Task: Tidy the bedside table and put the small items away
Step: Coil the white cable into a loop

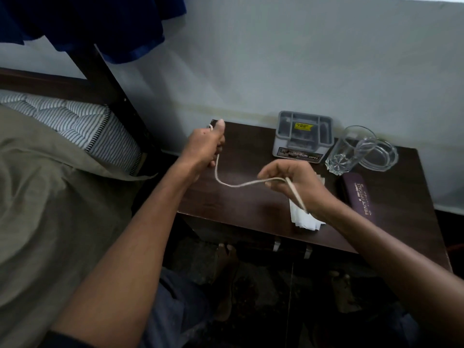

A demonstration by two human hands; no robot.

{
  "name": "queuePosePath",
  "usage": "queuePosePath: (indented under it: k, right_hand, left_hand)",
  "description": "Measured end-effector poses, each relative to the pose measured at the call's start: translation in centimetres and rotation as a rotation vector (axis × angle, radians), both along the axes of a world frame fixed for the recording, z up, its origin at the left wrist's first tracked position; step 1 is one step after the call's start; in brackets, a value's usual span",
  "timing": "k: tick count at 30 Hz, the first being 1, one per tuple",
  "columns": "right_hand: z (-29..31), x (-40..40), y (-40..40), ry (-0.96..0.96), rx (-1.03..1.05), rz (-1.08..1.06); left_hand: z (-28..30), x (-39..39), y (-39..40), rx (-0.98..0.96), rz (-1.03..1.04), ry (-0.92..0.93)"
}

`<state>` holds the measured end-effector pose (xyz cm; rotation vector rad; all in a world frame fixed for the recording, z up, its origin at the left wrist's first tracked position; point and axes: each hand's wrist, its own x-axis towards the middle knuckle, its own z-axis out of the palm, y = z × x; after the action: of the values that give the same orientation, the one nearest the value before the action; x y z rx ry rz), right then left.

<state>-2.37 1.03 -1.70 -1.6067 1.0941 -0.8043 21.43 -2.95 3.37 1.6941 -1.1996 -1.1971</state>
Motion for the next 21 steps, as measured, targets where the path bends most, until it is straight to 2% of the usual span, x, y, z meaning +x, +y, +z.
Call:
queuePosePath:
  k: [2, 5, 7, 8, 10, 13, 14, 15, 17, 19, 21]
  right_hand:
    - [0.2, 0.6, 0.5, 0.134, -0.029, 0.116]
    - [0.9, 0.9, 1.2, 0.199, -0.001, 0.374]
    - [1.0, 0.8, 1.3, 0.236, 0.019, 0.508]
    - [0.8, 0.8, 1.3, 0.234, 0.004, 0.497]
    - [0.4, 1.4, 1.2, 0.168, -0.11, 0.253]
    - [-0.4, 1.8, 0.7, 0.176, -0.336, -0.292]
    - [-0.5, 1.9, 0.5, 0.182, -0.363, -0.35]
    - [-0.6, 2.1, 0.5, 0.172, -0.359, -0.33]
    - [-0.7, 2.4, 0.7, 0.06, -0.269, -0.142]
    - [-0.7, 3.1, 1.5, -0.126, -0.046, 0.006]
    - [-0.6, 3.3, 2.0, -0.187, 0.144, 0.038]
  left_hand:
    - [0.4, 0.2, -0.4, 0.028, 0.067, 0.232]
    - [1.1, 0.6, -0.7, 0.251, -0.048, 0.631]
    - [1.1, 0.6, -0.4, 0.405, -0.21, 0.693]
    - [1.1, 0.4, -0.2, 0.466, -0.283, 0.675]
    - [1.1, -0.2, 0.0, 0.579, -0.402, 0.646]
    - [1.3, -0.8, 0.4, 0.711, -0.567, 0.731]
    - [1.4, -1.0, 0.5, 0.736, -0.629, 0.784]
    - [1.5, -1.3, 0.6, 0.748, -0.682, 0.839]
    - [1.6, -2.3, 1.1, 0.718, -0.71, 0.953]
    - [1.5, -3.9, 1.5, 0.595, -0.599, 1.051]
    - [1.2, -5.5, 1.8, 0.41, -0.388, 1.131]
